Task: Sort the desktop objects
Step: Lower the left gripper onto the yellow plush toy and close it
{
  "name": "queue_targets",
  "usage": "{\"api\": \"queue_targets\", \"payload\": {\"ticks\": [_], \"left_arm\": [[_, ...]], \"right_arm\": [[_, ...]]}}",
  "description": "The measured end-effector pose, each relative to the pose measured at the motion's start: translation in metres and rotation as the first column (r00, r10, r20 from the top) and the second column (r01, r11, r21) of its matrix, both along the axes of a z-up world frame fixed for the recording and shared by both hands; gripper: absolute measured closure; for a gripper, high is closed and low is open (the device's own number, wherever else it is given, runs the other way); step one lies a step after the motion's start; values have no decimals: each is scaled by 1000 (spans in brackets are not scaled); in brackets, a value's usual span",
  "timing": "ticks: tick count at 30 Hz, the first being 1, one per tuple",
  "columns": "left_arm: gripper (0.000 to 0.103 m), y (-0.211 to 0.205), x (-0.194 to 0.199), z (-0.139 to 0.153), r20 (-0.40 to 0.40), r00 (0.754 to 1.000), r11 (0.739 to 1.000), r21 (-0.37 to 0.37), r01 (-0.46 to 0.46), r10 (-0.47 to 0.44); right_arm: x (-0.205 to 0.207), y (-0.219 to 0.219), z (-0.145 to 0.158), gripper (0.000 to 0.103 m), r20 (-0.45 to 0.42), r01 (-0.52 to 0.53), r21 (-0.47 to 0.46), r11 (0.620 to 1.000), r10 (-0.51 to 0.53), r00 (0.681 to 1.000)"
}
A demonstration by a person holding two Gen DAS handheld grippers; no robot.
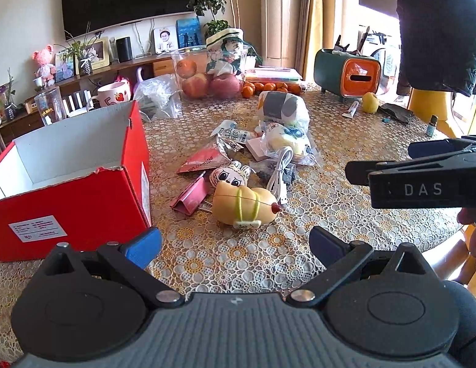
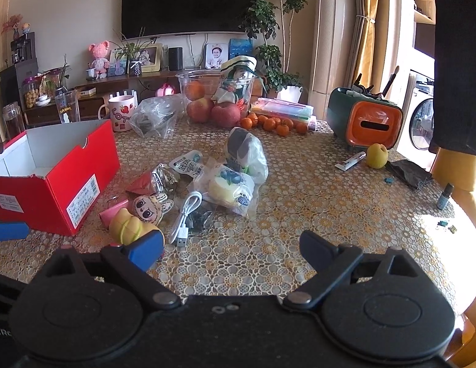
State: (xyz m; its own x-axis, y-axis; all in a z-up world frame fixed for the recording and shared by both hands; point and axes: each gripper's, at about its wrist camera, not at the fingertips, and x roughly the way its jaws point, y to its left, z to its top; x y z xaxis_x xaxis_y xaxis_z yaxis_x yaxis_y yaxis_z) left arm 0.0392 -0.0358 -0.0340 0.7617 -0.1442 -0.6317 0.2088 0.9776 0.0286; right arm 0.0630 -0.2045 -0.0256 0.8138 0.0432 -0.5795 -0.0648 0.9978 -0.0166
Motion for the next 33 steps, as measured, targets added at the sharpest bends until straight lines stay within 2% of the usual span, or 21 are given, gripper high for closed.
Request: {"api": "queue_targets", "payload": {"ticks": [12, 24, 26, 28, 31, 33], "left_arm": [[1, -17, 45, -32, -13, 998, 998, 36, 55, -54], [1, -19, 79, -54, -11, 997, 996, 52, 76, -76], [5, -20, 81, -56, -7, 997, 995, 56, 83, -83], [8, -20, 82, -58, -4, 996, 994, 61, 90, -90], [12, -20, 81, -60, 4, 995, 993, 68, 95, -96], [19, -19, 80, -60, 9, 994, 992, 60, 109, -110]], "right_arm": [[54, 9, -19, 18, -45, -75, -16, 997, 74, 996], [94, 21, -39, 35, -101, -133, 1, 991, 132, 986], [98, 23, -42, 45, -110, -140, 0, 990, 139, 984], [102, 25, -44, 46, -119, -145, 3, 989, 144, 982], [106, 28, -45, 54, -122, -154, 1, 988, 153, 981], [107, 30, -45, 58, -123, -160, 0, 987, 159, 980]]}}
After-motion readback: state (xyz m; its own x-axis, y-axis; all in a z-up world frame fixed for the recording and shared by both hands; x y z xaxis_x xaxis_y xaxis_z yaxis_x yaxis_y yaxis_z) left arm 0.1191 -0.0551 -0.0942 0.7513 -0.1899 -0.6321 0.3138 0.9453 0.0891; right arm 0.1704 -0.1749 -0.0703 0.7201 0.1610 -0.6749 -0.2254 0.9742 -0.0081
